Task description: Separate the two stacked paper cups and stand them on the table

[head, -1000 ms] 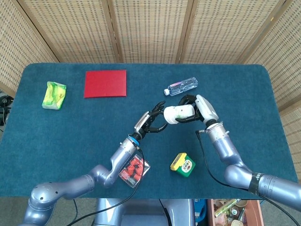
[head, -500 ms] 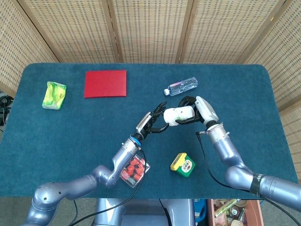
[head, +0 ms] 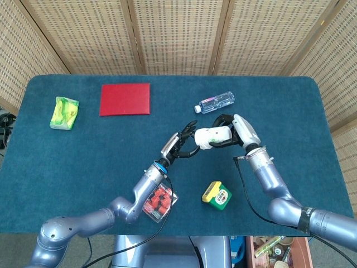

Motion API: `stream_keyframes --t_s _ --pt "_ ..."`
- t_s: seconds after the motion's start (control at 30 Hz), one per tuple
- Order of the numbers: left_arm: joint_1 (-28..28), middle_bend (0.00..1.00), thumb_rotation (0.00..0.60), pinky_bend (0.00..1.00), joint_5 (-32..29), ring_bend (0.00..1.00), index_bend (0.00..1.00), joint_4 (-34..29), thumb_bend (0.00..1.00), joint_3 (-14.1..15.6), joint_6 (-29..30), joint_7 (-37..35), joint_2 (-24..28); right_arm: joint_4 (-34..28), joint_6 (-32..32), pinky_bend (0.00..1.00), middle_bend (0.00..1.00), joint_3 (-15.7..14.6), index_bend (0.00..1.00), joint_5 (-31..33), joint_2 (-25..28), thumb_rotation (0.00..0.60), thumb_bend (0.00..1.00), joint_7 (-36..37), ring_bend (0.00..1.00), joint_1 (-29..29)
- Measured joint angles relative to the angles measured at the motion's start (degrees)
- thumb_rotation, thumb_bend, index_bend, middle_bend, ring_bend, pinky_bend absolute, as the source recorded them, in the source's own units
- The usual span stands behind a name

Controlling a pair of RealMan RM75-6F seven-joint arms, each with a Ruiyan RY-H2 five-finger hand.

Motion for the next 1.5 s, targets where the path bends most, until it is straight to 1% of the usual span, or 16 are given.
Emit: stream_keyframes --t_s 0.23,0.6,0.77,0.93,1.03,1.23,1.33,1.43,1.5 --pt "0.6 0.01 0.600 0.00 -0.2 0.00 0.70 -0.6 0.39 0.3 0.0 0.2 0.3 -0.5 0.3 0.73 0.62 -0.1 0.74 -0.2 0.4 0.600 0.22 0.0 0.47 -0.4" --pt "3.6 0.02 0.600 0.00 -0.1 0.00 0.70 -2.5 0.39 2.2 1.0 1.8 1.5 -0.9 0.9 0.73 0.62 0.4 0.74 -0.2 1.7 0.600 0.22 0.4 0.47 -0.9" --pt "5.5 0.02 0.600 0.00 -0.1 0.00 0.70 -4.6 0.39 3.0 2.0 3.4 3.1 -1.2 1.3 0.73 0.62 0.9 0.74 0.0 2.6 0.600 0.22 0.6 0.47 -1.3" --pt "7.7 0.02 0.600 0.00 -0.6 0.00 0.70 -8.0 0.39 3.6 3.0 7.0 5.9 -1.6 1.8 0.73 0.62 1.2 0.74 0.3 3.7 0.600 0.22 0.6 0.47 -1.7" --pt "9.0 0.04 0.600 0.00 -1.2 0.00 0.70 -10.2 0.39 3.8 3.7 10.6 7.9 -2.1 2.3 0.73 0.62 1.2 0.74 0.4 4.4 0.600 0.22 0.5 0.47 -2.1" --pt "12.1 0.04 0.600 0.00 -3.7 0.00 0.71 -16.8 0.39 3.9 5.4 21.3 13.5 -3.8 3.8 0.73 0.62 0.8 0.74 0.8 6.0 0.600 0.22 -0.5 0.47 -3.1" --pt "13.6 0.05 0.600 0.00 -5.0 0.00 0.71 -21.6 0.39 4.2 6.2 27.8 17.4 -5.0 4.8 0.73 0.62 0.5 0.74 1.1 6.9 0.600 0.22 -1.2 0.47 -3.8" --pt "14.7 0.05 0.600 0.00 -6.3 0.00 0.71 -26.2 0.39 5.0 6.5 35.9 22.0 -6.4 5.9 0.73 0.61 -0.7 0.74 1.4 8.0 0.600 0.22 -3.1 0.47 -4.5" --pt "15.4 0.05 0.600 0.00 -7.8 0.00 0.71 -30.2 0.39 5.6 6.5 43.2 26.1 -7.5 7.1 0.73 0.61 -1.9 0.74 1.9 8.7 0.600 0.22 -5.5 0.47 -4.9"
